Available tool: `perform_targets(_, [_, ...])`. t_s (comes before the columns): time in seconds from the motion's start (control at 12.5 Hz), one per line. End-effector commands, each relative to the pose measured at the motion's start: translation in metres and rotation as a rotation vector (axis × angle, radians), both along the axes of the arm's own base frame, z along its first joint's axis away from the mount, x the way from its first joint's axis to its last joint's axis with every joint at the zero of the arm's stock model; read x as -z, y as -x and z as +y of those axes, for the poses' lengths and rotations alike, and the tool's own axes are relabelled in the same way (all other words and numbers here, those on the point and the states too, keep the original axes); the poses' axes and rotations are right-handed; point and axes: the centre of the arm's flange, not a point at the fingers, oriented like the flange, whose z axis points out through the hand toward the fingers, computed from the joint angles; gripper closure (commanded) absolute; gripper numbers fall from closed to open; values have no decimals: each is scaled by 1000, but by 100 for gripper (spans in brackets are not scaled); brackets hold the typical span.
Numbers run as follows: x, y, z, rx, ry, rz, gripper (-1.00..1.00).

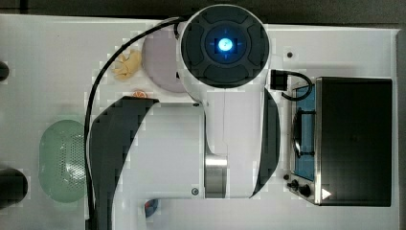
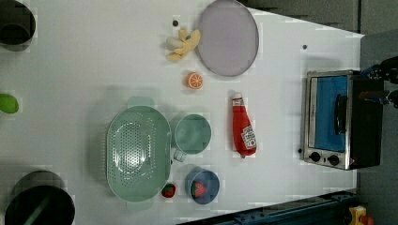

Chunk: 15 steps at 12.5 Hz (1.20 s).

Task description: Flap open oven.

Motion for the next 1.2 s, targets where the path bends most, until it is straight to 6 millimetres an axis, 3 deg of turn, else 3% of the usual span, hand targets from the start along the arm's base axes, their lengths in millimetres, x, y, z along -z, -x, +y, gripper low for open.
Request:
perform_targets(0.08, [-61,96,-32,23,-11,43,-58])
perform_targets(0.24, [-61,96,-32,23,-11,43,-100])
perform_targets(0.4, [-61,96,-32,23,-11,43,-100])
perform_targets(0.48, [-61,96,-32,23,-11,43,-90])
perform_targets(0.96, [-56,95,-44,43,-17,53,55])
perform_targets(1.04, [-53,93,-51,53,-20,58,65])
perform_targets(1.2, [-42,90,-71,12,-34,76,65])
